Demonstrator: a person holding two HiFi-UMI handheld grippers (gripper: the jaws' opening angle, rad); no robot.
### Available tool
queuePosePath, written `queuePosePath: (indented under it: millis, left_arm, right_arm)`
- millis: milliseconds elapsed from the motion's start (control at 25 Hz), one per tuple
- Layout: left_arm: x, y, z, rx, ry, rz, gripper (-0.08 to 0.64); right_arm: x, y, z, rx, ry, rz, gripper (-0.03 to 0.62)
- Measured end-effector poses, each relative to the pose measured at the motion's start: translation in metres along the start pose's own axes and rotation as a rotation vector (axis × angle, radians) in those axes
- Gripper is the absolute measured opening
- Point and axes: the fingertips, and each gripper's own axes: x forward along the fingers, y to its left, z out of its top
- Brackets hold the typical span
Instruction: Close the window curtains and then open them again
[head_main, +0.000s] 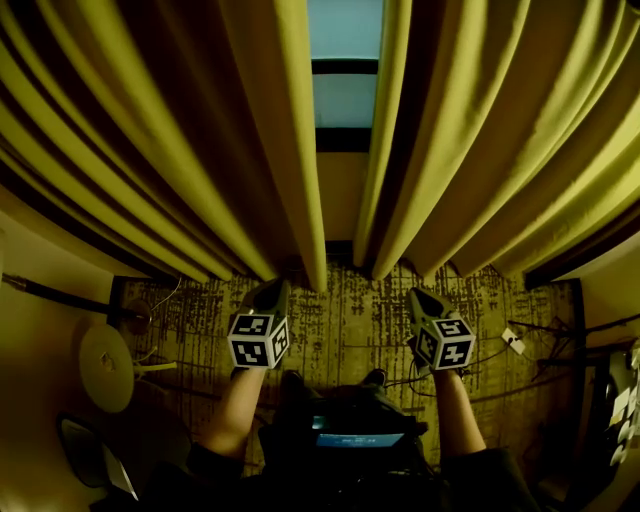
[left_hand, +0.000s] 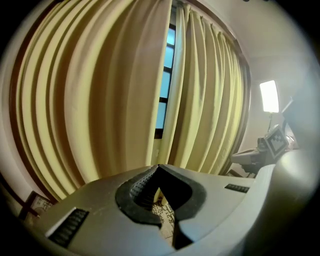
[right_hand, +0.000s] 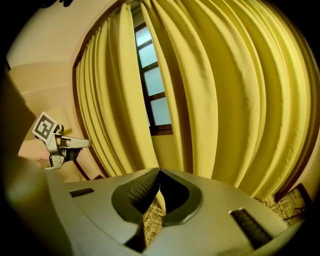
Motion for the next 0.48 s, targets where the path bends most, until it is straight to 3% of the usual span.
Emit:
queuePosePath:
  millis: [280,480]
  left_arm:
    - [0.012,-0.042,-0.001,-0.014,0.003,0.032,0.003]
    - [0.005,-0.056,0.032,0.019,-0.044,0.078,0.003]
  right_arm:
    - [-0.009,-0.017,0.003,-0.015,-0.019,0.117,0.015]
    - [0.005,-0.010,0.045,-0.100,-0.119,0.197,0.018]
